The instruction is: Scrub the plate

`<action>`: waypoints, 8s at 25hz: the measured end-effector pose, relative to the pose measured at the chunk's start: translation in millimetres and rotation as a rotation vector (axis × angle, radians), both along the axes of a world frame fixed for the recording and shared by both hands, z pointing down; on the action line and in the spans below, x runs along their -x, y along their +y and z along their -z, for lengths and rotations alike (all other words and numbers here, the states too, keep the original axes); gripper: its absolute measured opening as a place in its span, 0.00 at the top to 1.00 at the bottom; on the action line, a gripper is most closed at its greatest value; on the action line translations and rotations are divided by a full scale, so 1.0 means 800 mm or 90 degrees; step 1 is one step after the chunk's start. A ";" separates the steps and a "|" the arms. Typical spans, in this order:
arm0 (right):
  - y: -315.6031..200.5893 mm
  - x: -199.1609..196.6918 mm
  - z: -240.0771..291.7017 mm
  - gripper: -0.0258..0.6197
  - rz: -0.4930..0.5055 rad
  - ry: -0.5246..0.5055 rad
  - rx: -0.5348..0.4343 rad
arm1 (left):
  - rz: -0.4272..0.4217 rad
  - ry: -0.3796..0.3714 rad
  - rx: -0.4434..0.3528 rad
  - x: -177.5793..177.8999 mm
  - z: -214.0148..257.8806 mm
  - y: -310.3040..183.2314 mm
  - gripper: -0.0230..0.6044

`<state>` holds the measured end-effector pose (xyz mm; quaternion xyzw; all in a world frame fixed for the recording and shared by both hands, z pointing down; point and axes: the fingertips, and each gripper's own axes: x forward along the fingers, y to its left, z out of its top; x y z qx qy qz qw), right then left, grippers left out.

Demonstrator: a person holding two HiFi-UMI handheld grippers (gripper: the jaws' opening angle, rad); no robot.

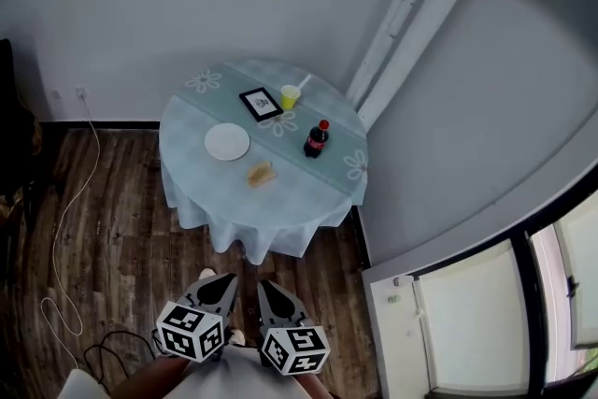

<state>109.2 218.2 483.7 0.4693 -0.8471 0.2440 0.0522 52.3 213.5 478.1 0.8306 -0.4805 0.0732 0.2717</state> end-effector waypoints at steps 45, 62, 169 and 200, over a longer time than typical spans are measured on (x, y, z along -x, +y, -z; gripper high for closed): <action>-0.183 0.038 -0.026 0.90 -0.109 0.061 0.069 | -0.090 0.068 0.075 0.044 -0.018 -0.195 0.95; -0.271 0.081 -0.023 0.90 -0.169 0.038 0.077 | -0.101 0.067 0.080 0.106 -0.019 -0.293 0.95; -0.439 0.049 -0.171 0.87 -0.168 0.206 0.326 | 0.100 0.071 0.216 0.200 -0.083 -0.443 0.95; -0.443 0.034 -0.131 0.87 -0.141 0.149 0.259 | 0.222 0.296 0.446 0.237 -0.191 -0.519 0.78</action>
